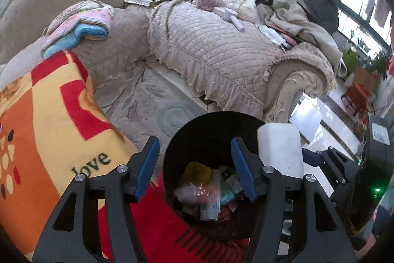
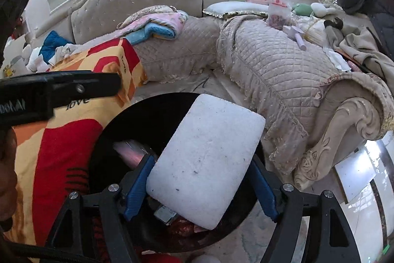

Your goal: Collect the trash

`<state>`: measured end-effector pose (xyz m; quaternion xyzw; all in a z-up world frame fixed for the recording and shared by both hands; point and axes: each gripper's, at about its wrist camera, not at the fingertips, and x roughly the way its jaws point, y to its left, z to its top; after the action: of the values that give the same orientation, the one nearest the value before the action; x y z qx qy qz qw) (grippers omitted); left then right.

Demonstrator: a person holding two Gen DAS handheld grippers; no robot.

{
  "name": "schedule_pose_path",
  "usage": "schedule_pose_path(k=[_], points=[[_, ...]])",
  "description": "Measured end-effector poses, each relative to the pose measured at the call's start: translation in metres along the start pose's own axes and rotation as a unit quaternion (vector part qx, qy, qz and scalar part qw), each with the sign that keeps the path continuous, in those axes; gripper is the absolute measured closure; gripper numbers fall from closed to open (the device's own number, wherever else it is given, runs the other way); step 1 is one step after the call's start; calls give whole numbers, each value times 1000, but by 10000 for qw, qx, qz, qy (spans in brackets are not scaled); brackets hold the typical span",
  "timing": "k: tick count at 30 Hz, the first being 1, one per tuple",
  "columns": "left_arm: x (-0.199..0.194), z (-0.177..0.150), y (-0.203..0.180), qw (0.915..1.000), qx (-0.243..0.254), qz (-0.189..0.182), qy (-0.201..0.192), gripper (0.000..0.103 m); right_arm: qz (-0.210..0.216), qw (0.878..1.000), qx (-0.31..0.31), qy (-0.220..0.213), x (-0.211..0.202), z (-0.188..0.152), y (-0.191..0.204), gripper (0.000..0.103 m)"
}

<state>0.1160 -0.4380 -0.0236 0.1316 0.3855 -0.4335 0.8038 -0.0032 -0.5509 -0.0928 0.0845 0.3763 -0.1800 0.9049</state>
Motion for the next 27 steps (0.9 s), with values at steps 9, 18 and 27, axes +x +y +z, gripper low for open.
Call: schedule_pose_path(k=[9, 18, 27], points=[[-79, -32, 37, 9963, -550, 597, -285, 12, 308, 9986, 114, -409, -21, -2, 7, 4], [-172, -88, 11, 9893, -222, 1340, -525, 6, -238, 9987, 197, -413, -96, -8, 39, 4], [-232, -116, 16, 9841, -1049, 1358, -457, 6, 197, 9982, 570, -11, -213, -29, 64, 3]])
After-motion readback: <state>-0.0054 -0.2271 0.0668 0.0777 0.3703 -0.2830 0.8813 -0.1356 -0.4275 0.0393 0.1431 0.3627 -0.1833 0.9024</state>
